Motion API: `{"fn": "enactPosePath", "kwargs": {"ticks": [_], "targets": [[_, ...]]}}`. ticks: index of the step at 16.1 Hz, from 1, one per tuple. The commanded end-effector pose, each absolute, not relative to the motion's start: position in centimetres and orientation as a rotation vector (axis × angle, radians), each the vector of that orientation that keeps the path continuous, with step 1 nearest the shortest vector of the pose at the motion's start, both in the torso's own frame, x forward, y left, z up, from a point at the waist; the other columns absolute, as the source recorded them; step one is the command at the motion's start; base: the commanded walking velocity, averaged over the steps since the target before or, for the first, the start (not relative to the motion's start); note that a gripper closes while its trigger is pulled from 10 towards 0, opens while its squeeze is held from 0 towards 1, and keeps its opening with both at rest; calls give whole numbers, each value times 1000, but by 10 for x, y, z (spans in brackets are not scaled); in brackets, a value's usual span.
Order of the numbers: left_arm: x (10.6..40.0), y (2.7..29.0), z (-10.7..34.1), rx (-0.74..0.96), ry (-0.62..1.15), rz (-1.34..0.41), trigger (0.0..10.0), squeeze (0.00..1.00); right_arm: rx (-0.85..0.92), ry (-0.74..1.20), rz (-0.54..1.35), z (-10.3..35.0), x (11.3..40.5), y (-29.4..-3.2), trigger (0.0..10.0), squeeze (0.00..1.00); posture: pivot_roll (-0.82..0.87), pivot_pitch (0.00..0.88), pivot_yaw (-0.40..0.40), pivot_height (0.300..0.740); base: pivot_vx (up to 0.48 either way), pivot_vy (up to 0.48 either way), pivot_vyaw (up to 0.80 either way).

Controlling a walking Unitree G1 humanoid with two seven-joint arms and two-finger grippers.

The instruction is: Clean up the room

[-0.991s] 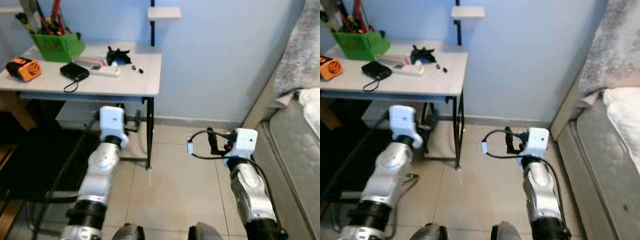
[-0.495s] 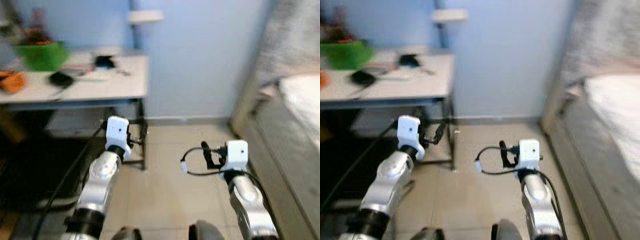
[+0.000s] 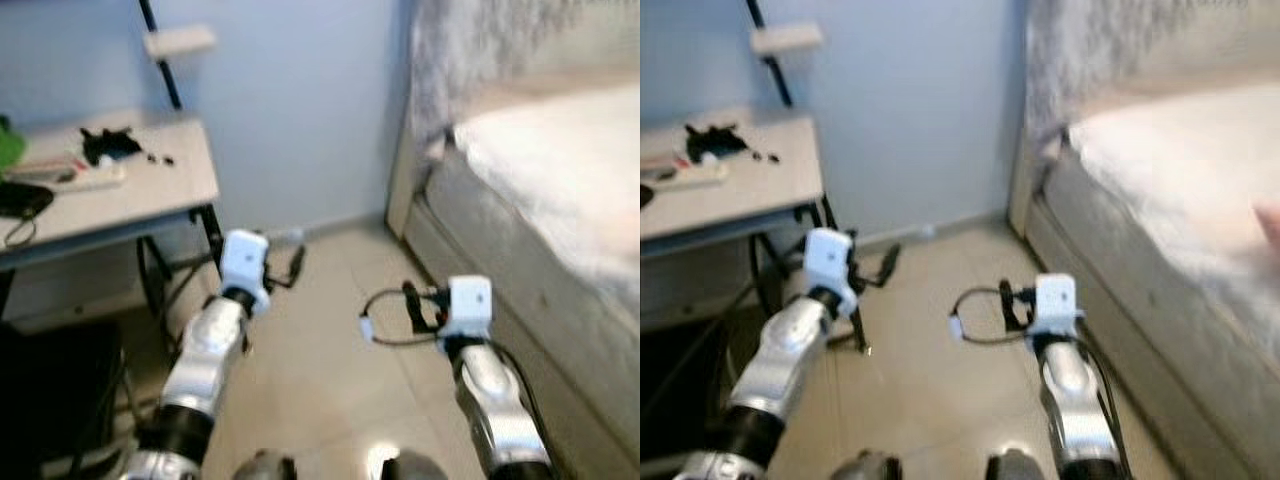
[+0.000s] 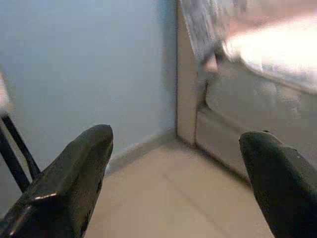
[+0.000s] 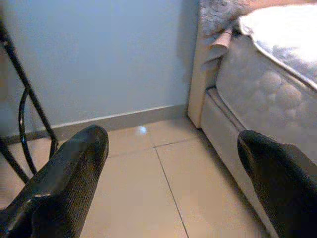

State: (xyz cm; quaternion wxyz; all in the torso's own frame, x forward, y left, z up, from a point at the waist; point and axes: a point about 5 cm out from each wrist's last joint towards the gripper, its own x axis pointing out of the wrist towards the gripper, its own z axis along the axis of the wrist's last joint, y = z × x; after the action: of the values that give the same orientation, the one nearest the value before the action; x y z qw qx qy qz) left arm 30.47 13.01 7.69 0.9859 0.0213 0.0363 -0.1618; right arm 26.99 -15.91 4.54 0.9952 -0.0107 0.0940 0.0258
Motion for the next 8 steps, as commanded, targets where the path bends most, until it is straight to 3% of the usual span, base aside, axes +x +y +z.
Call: {"fn": "enactPosePath", "kwargs": {"ticks": [1, 3, 8], "targets": [[308, 126, 81, 38, 56, -334, 10000, 0, -30, 184, 17, 46, 269, -169, 10000, 0, -166, 0, 59, 670, 0, 0, -500], [309, 125, 81, 35, 45, -334, 10000, 0, -20, 172, 6, 47, 268, -172, 10000, 0, -168, 0, 60, 670, 0, 0, -706], [314, 118, 86, 16, 12, -387, 10000, 0, -13, 163, 9, 47, 270, -170, 10000, 0, -174, 0, 66, 670, 351, -323, -754]]}}
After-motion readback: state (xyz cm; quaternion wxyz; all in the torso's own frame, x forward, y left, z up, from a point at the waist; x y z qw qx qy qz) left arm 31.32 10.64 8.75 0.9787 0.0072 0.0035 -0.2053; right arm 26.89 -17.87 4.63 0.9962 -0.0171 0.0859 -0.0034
